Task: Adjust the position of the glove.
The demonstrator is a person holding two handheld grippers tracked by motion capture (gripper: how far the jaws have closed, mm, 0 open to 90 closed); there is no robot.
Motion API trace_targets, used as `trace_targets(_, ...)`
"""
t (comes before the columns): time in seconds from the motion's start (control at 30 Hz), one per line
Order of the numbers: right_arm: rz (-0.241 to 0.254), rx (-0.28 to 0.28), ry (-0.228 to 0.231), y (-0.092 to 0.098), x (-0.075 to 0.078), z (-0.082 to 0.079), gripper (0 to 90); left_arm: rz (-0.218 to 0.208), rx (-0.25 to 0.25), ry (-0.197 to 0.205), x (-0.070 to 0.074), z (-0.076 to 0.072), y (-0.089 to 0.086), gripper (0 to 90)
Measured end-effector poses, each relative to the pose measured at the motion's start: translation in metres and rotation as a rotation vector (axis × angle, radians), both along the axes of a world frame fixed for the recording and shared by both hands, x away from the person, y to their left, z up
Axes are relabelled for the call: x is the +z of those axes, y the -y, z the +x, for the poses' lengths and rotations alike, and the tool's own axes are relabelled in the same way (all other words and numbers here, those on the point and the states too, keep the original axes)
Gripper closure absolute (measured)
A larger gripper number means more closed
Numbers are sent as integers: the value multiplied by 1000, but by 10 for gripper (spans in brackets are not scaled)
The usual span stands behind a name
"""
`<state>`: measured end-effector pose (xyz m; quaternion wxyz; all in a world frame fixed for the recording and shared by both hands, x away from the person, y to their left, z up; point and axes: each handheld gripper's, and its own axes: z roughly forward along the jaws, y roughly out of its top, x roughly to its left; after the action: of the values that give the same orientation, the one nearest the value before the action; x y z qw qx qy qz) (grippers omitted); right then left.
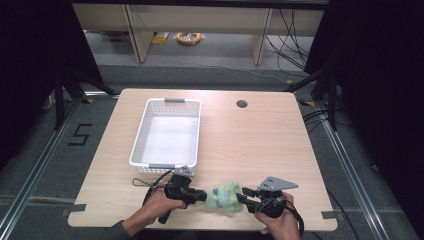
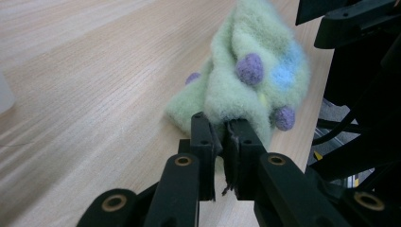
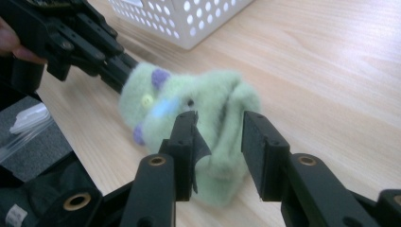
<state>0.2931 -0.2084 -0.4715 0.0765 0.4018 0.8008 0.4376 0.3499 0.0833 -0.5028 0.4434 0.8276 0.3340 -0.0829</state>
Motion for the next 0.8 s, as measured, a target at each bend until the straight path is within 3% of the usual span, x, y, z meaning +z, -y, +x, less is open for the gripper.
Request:
trace_targets(0.13,-54,12,9,1,-2,1,632,5,8,3,0,0,0,817)
trace_targets(0.2,-57,15,-11,0,-6,2,619,17,10,-1,0,-1,0,814)
trace_targets(0.23,-85,22,-5,0,-10,3,613,-7,3,-9,-1,0,0,813)
trace_targets(0.27,-85,22,-5,0,-10,3,613,-7,3,-9,-1,0,0,813)
trace_targets(0.3,-77,13,-45,-2,-10,1,613,-7,7,-7,-1,0,0,813)
trace_targets(0.33,-84,41,-25,-1,-12,4,612,-8,6,-10,-1,0,0,812)
trace_targets(0.4,-103,47,-45,-4,-14,3,605,-4,0,-6,-2,1,0,813)
trace_targets(0.47,-110,56,-30,-4,-15,4,607,-3,1,-5,-1,1,0,813)
trace_targets(0.57,-119,67,-31,-4,-16,4,690,-8,0,-10,-2,1,0,813)
trace_targets(0.63,-133,78,-8,-5,-15,3,791,-3,-5,-10,-1,1,0,815)
trace_targets(0.8,-131,88,14,-5,-11,1,871,-6,-4,-9,0,0,0,829)
